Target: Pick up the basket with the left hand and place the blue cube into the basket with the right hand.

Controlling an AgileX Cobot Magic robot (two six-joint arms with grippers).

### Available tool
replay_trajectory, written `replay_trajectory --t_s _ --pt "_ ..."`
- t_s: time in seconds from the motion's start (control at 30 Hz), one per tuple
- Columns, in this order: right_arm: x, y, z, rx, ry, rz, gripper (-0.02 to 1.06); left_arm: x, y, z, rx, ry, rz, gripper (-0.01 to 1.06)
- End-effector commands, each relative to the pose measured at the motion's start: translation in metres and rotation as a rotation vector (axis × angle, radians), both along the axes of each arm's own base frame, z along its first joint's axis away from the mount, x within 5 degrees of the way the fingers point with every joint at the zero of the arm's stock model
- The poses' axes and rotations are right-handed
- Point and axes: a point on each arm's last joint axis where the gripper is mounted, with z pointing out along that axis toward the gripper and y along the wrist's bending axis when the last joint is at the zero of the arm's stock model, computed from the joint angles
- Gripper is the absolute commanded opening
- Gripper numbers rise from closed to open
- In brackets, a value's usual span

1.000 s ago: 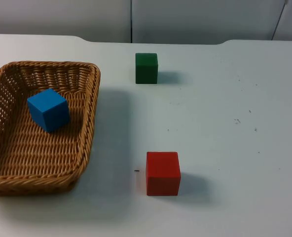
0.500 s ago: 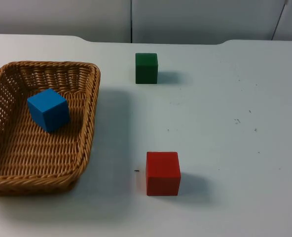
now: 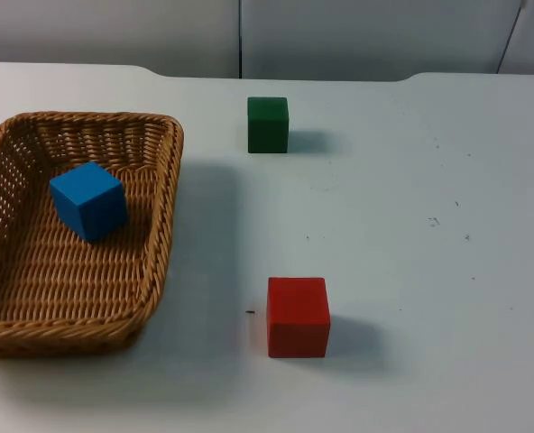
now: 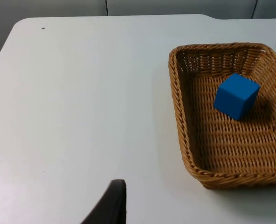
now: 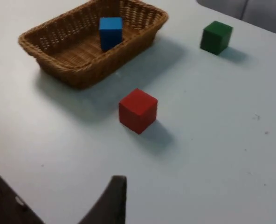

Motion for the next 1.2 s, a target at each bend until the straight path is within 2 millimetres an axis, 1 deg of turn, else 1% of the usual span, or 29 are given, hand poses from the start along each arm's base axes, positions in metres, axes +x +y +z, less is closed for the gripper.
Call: replay_trajectory --t_s 0.0,0.23,0.4,0.57,0.6,0.77,0.97,1.17 --pt "-0.0004 0.0007 -0.0008 0.002 -0.006 -0.042 1.05 0.0008 -0.0005 -0.0018 -0.006 -0.004 -0.009 1.05" --pt "-0.002 0.0012 -0.0008 0.002 -0.006 -0.211 1.05 0.0008 -0.0003 -0.0018 -0.004 -0.004 -0.008 1.05" --pt "-0.0026 0.0014 -0.0008 0.002 -0.006 -0.286 1.05 0.0008 -0.0003 -0.0018 -0.004 -0.004 -0.008 1.05" --pt "-0.0037 0.002 -0.0008 0.001 -0.006 -0.426 1.05 0.0008 -0.0003 -0.0018 -0.004 -0.004 -0.008 1.05" --pt "-0.0037 0.002 -0.0008 0.001 -0.006 -0.426 1.05 0.0008 -0.0003 -0.0018 -0.004 -0.004 -0.008 1.05" --pt "-0.0046 0.0026 -0.0008 0.001 -0.006 -0.545 1.05 0.0008 -0.0003 -0.0018 -0.004 -0.004 -0.008 1.05" --pt "-0.0052 0.0032 -0.0008 0.001 -0.006 -0.647 1.05 0.0008 -0.0003 -0.0018 -0.004 -0.004 -0.008 1.05" --pt "-0.0056 0.0036 -0.0008 0.001 -0.006 -0.699 1.05 0.0008 -0.0003 -0.0018 -0.004 -0.004 -0.008 1.05"
